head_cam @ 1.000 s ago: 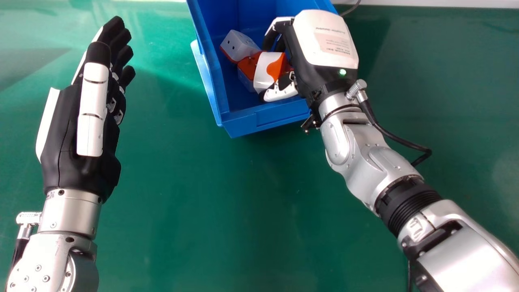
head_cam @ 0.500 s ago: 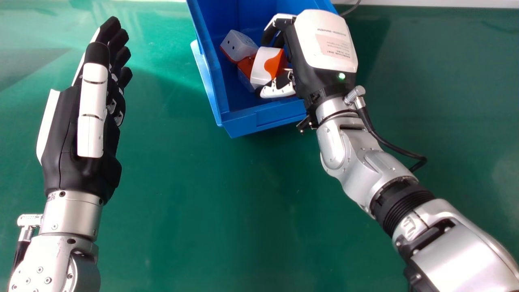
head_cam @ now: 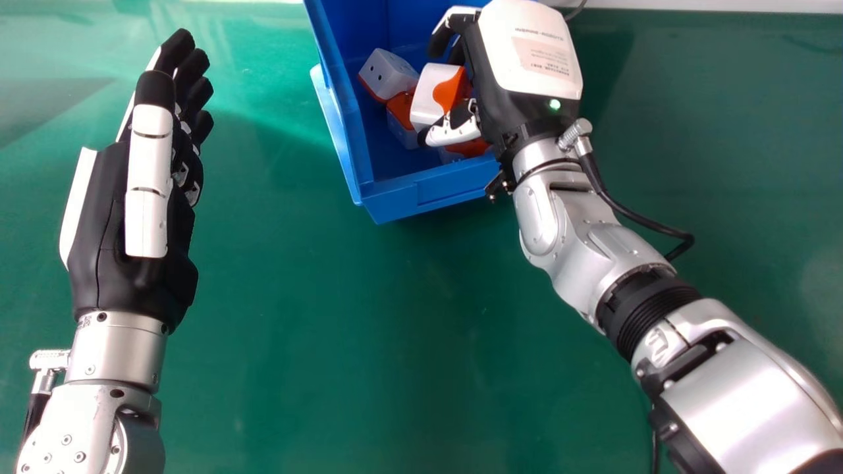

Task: Pick all objects and put in blue box

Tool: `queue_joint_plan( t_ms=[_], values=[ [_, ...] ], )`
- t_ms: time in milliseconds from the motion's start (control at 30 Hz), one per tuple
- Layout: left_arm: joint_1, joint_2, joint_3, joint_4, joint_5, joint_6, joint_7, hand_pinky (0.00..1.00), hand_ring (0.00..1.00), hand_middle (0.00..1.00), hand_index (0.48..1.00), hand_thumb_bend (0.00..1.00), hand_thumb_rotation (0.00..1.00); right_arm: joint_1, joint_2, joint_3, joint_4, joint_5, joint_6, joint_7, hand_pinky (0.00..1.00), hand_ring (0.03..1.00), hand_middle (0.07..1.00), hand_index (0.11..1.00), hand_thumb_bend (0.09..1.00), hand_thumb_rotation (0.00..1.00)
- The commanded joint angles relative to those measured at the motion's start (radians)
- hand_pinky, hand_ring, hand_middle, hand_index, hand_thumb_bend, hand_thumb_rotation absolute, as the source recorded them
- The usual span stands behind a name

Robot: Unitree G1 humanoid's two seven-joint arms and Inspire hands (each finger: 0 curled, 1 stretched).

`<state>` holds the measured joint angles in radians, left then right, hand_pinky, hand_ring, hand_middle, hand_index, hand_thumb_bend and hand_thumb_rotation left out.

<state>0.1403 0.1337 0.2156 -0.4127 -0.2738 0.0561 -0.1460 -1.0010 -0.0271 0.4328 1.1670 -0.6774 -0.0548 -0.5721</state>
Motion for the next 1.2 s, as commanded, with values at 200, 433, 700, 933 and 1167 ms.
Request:
queue_joint_plan(
  t_ms=[200,433,700,933,1167],
  values=[
    [0.02,0.0,-0.006,-0.063,0.011,-0.004,0.013,0.95,0.95,0.94,0.917,0.59,0.93,-0.083,0.003,0.001,0.028,0.012,-0.011,0.008,0.31,0.423,0.491,0.538,0.493,0.0],
    [0.021,0.004,-0.006,-0.071,0.006,0.006,0.017,0.96,0.96,0.95,0.917,0.57,0.94,-0.097,0.017,-0.016,0.033,0.038,0.043,0.081,0.32,0.425,0.497,0.528,0.494,0.0],
    [0.019,0.004,-0.004,-0.06,-0.003,0.004,0.009,0.98,0.97,0.96,0.924,0.57,0.95,-0.1,0.021,-0.026,0.021,0.067,0.088,0.16,0.35,0.459,0.501,0.555,0.509,0.0],
    [0.02,0.003,-0.003,-0.047,0.003,-0.006,0.008,1.0,0.98,0.97,0.939,0.59,0.94,-0.101,0.016,-0.011,0.013,0.052,0.117,0.194,0.62,0.726,0.757,0.748,0.738,0.05],
    [0.019,0.004,0.001,-0.032,0.003,-0.021,0.003,1.0,0.98,0.97,0.94,0.6,0.94,-0.098,0.016,-0.007,0.006,0.049,0.131,0.198,0.69,0.788,0.817,0.794,0.781,0.05]
  ],
)
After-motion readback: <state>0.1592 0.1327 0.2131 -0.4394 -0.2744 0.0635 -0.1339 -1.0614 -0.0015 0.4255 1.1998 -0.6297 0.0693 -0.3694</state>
